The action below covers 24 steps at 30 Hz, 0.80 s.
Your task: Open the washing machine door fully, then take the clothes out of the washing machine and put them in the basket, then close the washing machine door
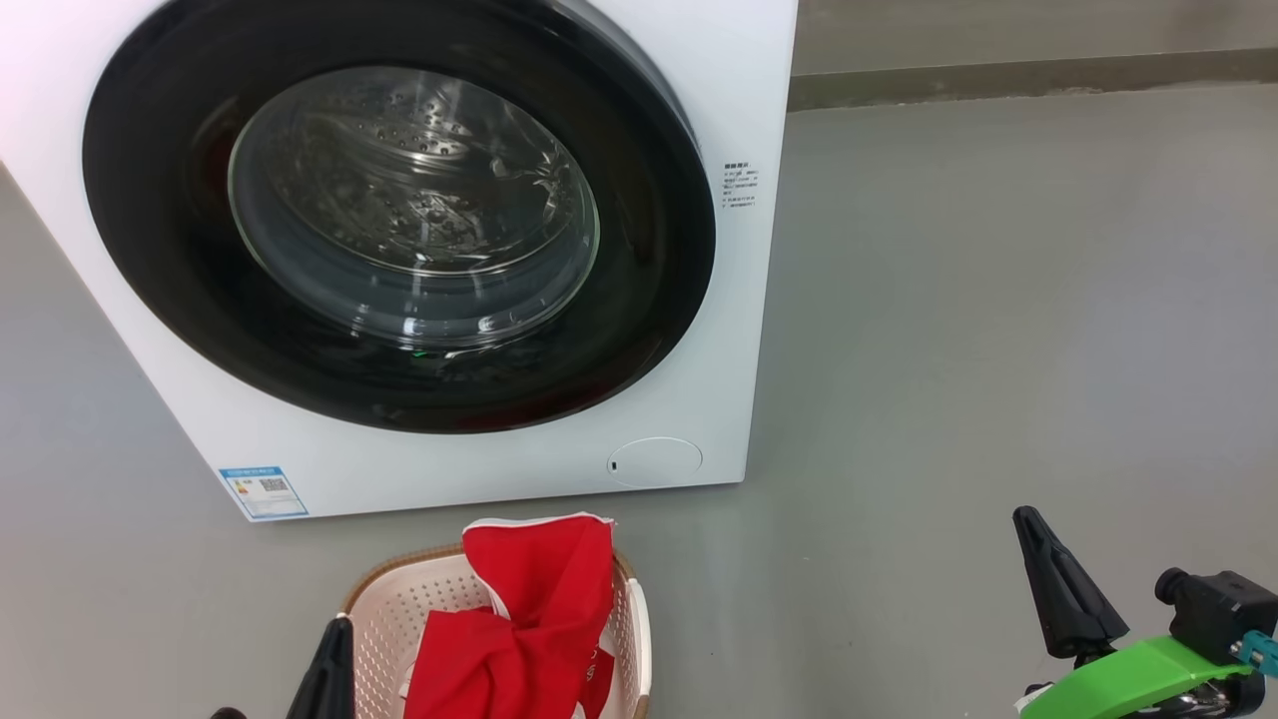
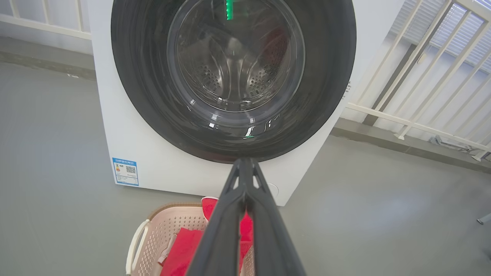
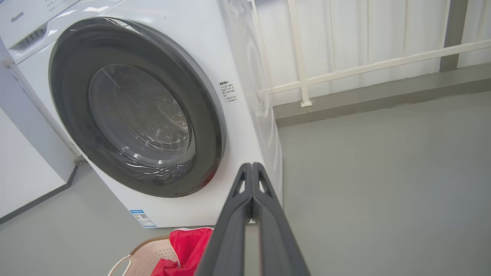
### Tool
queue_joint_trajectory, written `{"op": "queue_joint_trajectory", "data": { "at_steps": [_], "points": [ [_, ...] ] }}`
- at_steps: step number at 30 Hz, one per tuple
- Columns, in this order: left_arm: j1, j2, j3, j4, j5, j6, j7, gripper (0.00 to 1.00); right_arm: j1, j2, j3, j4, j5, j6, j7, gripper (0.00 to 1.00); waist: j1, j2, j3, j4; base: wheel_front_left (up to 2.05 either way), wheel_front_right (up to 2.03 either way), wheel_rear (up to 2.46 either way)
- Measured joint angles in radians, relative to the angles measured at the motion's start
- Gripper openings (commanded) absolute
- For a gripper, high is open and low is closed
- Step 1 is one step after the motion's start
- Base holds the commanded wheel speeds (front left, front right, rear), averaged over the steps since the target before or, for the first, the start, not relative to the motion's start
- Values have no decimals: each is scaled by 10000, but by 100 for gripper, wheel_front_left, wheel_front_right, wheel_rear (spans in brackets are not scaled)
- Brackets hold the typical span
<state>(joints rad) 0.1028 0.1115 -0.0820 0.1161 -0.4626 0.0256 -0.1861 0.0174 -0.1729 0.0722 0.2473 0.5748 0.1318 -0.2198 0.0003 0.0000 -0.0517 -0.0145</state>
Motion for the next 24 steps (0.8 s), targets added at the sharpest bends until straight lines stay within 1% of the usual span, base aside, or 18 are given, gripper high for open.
{"op": "queue_joint_trajectory", "data": {
  "at_steps": [24],
  "points": [
    [-254, -113, 324, 307, -2399, -276, 623, 0, -36, 290, -430, 44, 2205, 0, 698, 0, -1, 0, 118, 31, 0, 0, 0]
  ]
}}
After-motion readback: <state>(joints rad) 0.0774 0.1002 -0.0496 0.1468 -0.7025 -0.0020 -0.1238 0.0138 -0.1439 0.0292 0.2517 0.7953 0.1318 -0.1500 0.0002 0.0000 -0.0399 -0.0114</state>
